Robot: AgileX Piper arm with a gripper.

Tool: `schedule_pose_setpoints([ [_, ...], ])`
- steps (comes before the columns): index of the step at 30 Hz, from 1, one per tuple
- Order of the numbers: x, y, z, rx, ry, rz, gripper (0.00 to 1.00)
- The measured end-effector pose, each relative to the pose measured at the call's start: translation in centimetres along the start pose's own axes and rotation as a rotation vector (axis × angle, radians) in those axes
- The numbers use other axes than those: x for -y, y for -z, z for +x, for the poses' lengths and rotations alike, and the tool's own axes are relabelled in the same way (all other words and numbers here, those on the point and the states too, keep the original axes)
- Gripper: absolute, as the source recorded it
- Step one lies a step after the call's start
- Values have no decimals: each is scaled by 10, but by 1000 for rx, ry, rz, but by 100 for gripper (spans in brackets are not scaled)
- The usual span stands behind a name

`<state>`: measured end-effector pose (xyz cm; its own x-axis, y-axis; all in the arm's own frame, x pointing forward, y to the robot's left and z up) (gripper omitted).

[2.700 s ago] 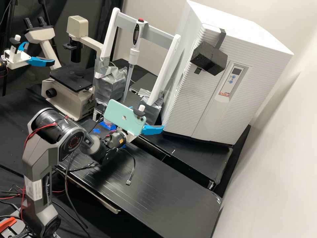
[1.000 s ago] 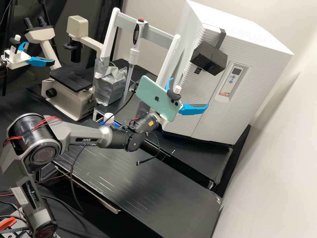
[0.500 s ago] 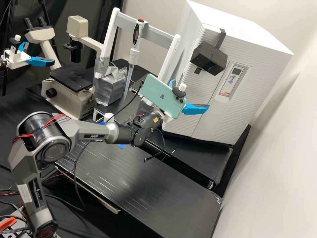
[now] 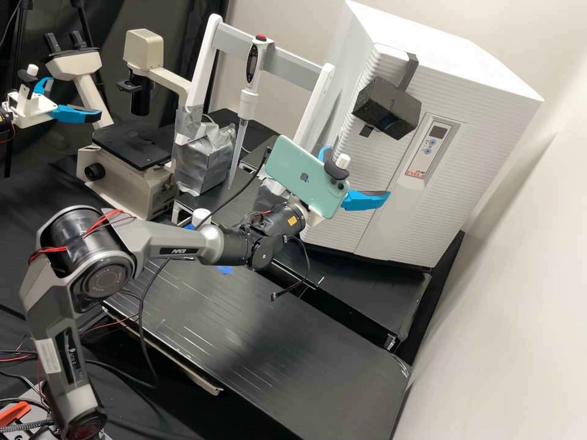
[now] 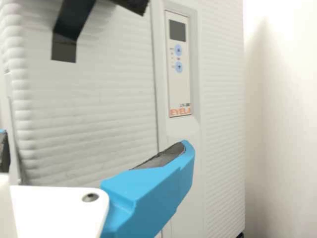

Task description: Open the door

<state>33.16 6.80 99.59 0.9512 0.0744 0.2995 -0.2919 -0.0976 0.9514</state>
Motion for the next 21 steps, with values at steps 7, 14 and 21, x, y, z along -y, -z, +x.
schedule_pose_setpoints([
  [7,0,0,0,-2,4,-6,0],
  [14,1,0,0,-4,8,-12,100],
  [21,-2,4,-2,-11,2,-16,100],
])
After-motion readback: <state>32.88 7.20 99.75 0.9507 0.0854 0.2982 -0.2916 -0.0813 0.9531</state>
